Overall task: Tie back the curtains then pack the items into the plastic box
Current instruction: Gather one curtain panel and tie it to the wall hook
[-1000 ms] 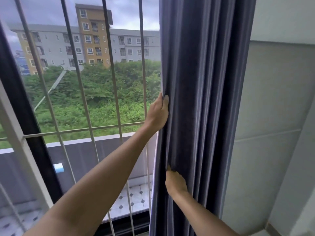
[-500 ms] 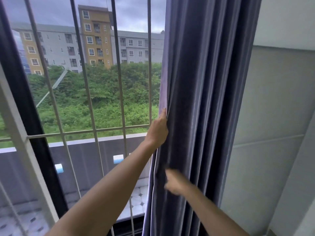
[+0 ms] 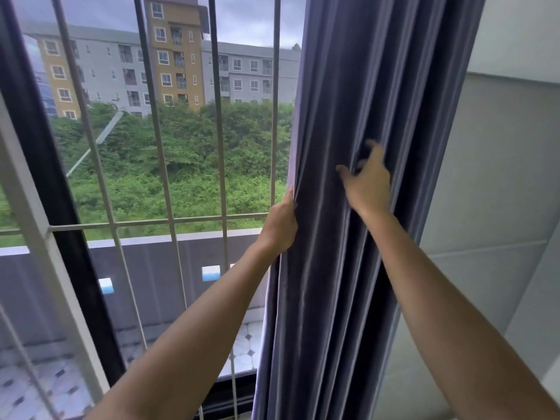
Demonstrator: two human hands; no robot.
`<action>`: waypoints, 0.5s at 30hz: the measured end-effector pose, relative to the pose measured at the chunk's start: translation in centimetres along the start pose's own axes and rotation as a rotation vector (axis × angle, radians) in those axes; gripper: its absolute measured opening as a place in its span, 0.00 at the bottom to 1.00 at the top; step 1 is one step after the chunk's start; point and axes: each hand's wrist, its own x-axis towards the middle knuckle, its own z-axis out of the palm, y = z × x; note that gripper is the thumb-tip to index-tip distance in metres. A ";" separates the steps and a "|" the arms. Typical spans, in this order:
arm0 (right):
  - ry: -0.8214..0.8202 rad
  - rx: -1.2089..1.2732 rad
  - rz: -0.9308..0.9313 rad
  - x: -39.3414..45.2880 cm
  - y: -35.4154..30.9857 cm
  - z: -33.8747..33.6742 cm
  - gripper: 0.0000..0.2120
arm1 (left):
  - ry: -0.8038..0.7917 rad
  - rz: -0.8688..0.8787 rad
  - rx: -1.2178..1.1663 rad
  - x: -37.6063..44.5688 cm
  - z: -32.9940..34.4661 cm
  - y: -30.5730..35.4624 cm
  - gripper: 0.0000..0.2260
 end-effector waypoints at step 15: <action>-0.589 -0.514 0.230 -18.9 12.2 8.8 0.25 | -0.051 0.011 -0.091 -0.4 -0.3 0.1 0.17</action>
